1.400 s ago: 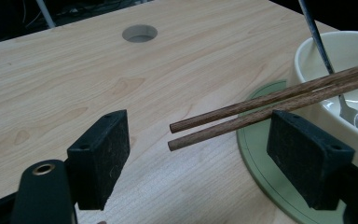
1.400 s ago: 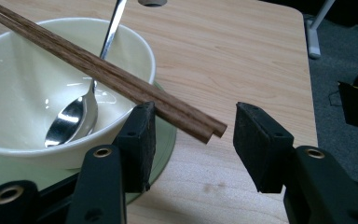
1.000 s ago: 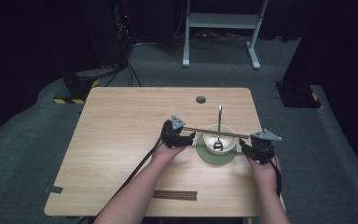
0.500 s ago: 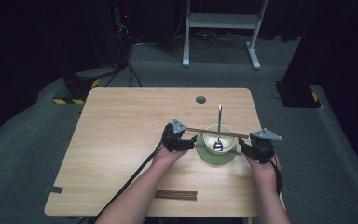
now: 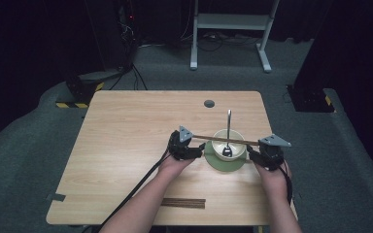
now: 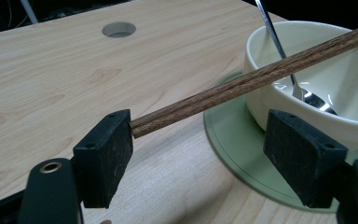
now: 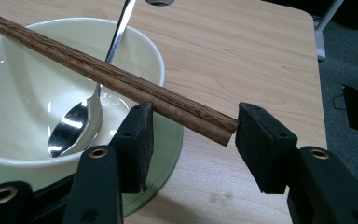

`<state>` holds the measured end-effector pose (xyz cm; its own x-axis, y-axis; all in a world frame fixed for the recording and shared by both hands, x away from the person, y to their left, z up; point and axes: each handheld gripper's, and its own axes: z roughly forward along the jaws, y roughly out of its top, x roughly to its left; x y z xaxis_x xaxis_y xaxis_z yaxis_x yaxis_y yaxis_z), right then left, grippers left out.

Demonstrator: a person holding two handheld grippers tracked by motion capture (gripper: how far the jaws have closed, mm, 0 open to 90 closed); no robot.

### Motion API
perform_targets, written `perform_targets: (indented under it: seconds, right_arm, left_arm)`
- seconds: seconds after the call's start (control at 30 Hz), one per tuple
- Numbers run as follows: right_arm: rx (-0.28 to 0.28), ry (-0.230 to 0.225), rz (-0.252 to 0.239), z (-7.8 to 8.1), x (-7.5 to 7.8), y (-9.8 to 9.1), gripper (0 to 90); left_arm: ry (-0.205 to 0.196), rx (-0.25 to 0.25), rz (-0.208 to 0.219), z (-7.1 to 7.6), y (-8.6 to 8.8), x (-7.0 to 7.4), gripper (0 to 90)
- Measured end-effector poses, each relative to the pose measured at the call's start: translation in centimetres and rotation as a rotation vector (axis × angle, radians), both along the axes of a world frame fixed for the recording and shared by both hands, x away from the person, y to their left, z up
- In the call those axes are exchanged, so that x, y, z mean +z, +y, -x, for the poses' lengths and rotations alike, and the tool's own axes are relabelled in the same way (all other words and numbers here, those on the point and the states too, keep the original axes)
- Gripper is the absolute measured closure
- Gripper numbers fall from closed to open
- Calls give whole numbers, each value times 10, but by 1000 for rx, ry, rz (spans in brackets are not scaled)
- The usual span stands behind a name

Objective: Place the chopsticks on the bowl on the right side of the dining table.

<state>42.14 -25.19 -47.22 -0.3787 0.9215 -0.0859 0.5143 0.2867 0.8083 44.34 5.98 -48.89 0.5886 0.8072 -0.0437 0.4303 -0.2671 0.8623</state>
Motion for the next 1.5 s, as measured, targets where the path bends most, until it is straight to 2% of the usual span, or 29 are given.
perform_targets:
  seconds: [0.57,0.8,1.0,1.5]
  right_arm:
    - [-8,-10,26,2,0,2,461]
    - [-29,-18,17,7,-2,0,462]
    - [-32,-28,-14,9,-2,-1,489]
    - [-32,-27,-19,10,-4,-1,491]
  left_arm:
    - [-16,-10,4,13,2,-1,276]
    - [-18,-13,7,16,4,-1,291]
    - [-23,-9,9,18,6,-1,304]
    - [-27,-10,11,21,6,0,315]
